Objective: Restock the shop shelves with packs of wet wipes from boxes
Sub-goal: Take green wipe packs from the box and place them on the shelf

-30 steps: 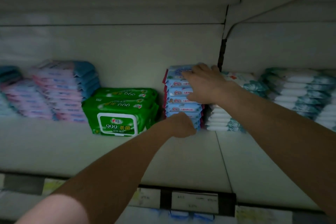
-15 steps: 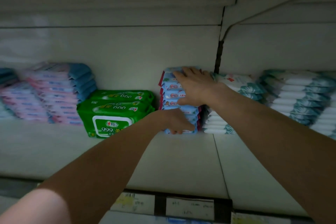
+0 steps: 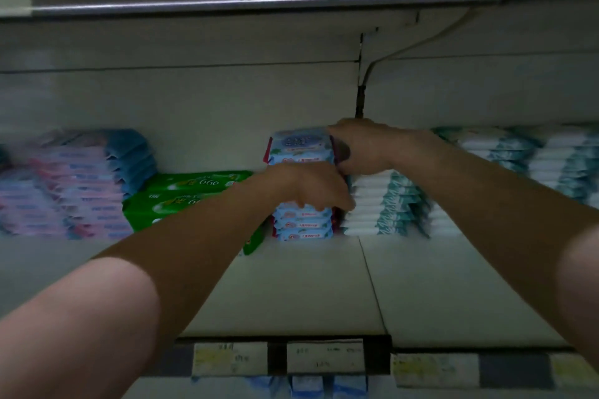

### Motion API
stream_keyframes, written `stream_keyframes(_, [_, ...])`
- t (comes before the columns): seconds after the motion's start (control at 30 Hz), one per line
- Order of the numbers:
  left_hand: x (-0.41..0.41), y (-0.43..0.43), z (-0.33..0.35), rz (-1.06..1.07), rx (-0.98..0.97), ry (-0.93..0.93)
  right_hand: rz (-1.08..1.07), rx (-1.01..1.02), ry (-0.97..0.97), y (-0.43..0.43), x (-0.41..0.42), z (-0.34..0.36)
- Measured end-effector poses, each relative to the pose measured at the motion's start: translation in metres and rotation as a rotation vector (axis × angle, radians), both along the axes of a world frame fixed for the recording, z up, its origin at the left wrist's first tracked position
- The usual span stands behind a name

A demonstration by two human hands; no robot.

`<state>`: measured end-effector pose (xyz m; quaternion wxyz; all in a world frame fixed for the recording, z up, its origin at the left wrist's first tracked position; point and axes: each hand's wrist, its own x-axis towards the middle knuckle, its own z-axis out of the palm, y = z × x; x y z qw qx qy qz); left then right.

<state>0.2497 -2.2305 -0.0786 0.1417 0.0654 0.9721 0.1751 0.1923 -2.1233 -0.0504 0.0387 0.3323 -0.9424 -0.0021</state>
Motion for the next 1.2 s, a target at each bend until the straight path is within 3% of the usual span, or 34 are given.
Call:
stream_keyframes(0.13, [-0.010, 0.030, 0.010, -0.026, 0.074, 0.249, -0.105, 0.015, -0.057, 0.035, 0.008, 0.006])
stream_keyframes(0.27, [-0.018, 0.044, 0.005, -0.065, -0.088, 0.542, -0.203, -0.016, -0.104, 0.069, 0.015, 0.004])
stream_keyframes(0.4, [-0.037, 0.048, -0.001, -0.095, -0.203, 0.677, -0.302, -0.007, -0.146, 0.091, 0.016, -0.016])
stream_keyframes(0.53, [-0.056, 0.062, -0.002, -0.159, -0.373, 0.614, -0.273, -0.028, -0.120, 0.105, 0.003, -0.031])
stream_keyframes(0.7, [-0.082, 0.074, -0.018, -0.116, -0.530, 0.463, -0.172, 0.070, 0.169, 0.105, -0.028, -0.050])
stream_keyframes(0.87, [-0.083, 0.070, -0.033, -0.053, -0.538, 0.544, -0.110, 0.069, 0.328, 0.096, -0.043, -0.069])
stream_keyframes(0.97, [-0.077, 0.059, -0.031, 0.011, -0.651, 0.531, -0.053, -0.024, 0.340, 0.079, -0.043, -0.070])
stream_keyframes(1.2, [-0.079, 0.074, -0.018, 0.031, -0.744, 0.470, -0.088, 0.084, 0.328, 0.086, -0.039, -0.063])
